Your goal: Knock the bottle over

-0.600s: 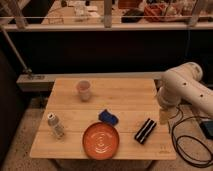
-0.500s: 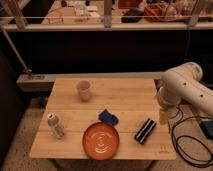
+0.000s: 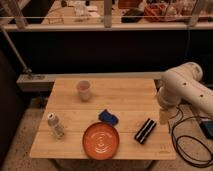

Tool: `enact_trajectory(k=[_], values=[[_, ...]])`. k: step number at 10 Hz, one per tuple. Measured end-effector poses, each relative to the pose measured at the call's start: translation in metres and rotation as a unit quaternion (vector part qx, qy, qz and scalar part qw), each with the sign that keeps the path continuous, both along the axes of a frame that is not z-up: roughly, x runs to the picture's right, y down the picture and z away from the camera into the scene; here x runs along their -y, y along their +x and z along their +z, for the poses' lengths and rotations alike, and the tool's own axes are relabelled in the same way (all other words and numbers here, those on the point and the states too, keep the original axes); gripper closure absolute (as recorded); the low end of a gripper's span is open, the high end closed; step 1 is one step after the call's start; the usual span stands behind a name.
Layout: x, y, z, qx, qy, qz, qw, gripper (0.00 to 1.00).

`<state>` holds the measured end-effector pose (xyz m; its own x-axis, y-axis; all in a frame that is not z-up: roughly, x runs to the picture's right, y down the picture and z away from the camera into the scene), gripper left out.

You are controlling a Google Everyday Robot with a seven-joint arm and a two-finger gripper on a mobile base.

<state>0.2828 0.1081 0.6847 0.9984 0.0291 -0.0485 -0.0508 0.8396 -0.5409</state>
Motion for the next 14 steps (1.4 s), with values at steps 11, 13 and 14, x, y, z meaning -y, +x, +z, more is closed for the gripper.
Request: enact_trajectory(k=[11,13,14], values=[[0.006,-0.021,-0.002,0.008,0.005,-0.014,0.9999,0.2],[0.011,-0.051,-0.003,0.017,0.008,-0.027,0.9995,0.2],[0.013,-0.058,-0.004,0.021,0.011,-0.031,0.9992,0.2]])
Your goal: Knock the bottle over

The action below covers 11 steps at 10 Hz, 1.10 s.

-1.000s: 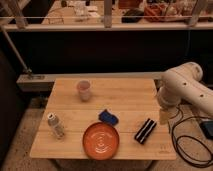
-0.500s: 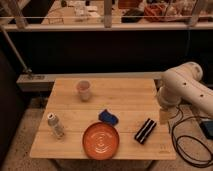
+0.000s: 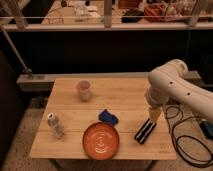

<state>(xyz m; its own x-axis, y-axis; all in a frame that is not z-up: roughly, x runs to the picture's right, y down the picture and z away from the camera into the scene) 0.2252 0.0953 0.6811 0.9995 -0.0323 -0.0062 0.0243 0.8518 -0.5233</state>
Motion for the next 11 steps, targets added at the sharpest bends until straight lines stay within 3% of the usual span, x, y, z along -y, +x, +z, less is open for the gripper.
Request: enact_trajectory(k=[3,11], values=[[0.003,-0.013,-0.003,0.011,0.006,-0.012,0.9998,0.2],[0.013,-0.103,-0.003,0.053,0.026,-0.066,0.9961,0.2]])
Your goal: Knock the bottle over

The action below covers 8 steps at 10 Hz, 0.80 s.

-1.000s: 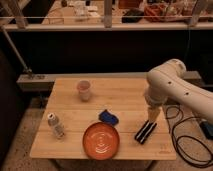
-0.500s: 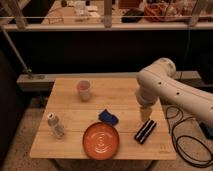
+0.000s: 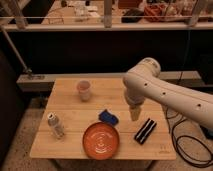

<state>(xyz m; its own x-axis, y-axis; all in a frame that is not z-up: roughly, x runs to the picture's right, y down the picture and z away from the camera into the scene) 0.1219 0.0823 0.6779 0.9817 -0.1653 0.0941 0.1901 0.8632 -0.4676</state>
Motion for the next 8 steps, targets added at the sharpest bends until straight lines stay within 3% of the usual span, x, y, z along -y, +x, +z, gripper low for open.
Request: enact_trajectory(k=[8], values=[[-0.002,-0.081,0.002,0.05,0.019,-0.034,0.998,0.2]])
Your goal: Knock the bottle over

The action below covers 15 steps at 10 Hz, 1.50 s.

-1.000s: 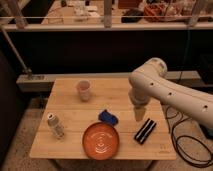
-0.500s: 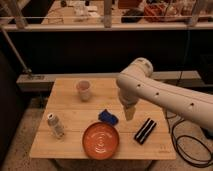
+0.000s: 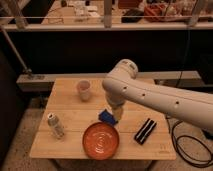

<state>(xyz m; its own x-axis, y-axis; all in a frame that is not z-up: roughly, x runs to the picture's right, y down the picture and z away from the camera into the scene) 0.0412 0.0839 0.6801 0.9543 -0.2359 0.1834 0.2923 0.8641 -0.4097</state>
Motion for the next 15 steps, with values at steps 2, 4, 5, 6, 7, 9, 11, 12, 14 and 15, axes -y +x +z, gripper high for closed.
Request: enact_trajectory(k=[2,4,5,6,7,9,11,12,14,15], values=[[-0.005,-0.029,0.0,0.017,0.003,-0.011,0.9998,0.2],[-0.007,-0.04,0.0,0.026,0.004,-0.017,0.9995,0.2],[-0.01,-0.046,0.001,0.032,0.004,-0.02,0.9993,0.2],[-0.012,-0.051,0.0,0.036,0.003,-0.022,0.9991,0.2],[-0.014,-0.06,0.0,0.043,0.003,-0.025,0.9988,0.2],[-0.015,-0.075,0.0,0.053,0.004,-0.032,0.9981,0.2],[-0.016,-0.091,0.0,0.063,0.004,-0.04,0.9972,0.2],[-0.017,-0.092,0.001,0.065,0.002,-0.041,0.997,0.2],[-0.018,-0.105,0.003,0.075,0.002,-0.051,0.9959,0.2],[-0.019,-0.114,0.003,0.081,0.001,-0.057,0.995,0.2]])
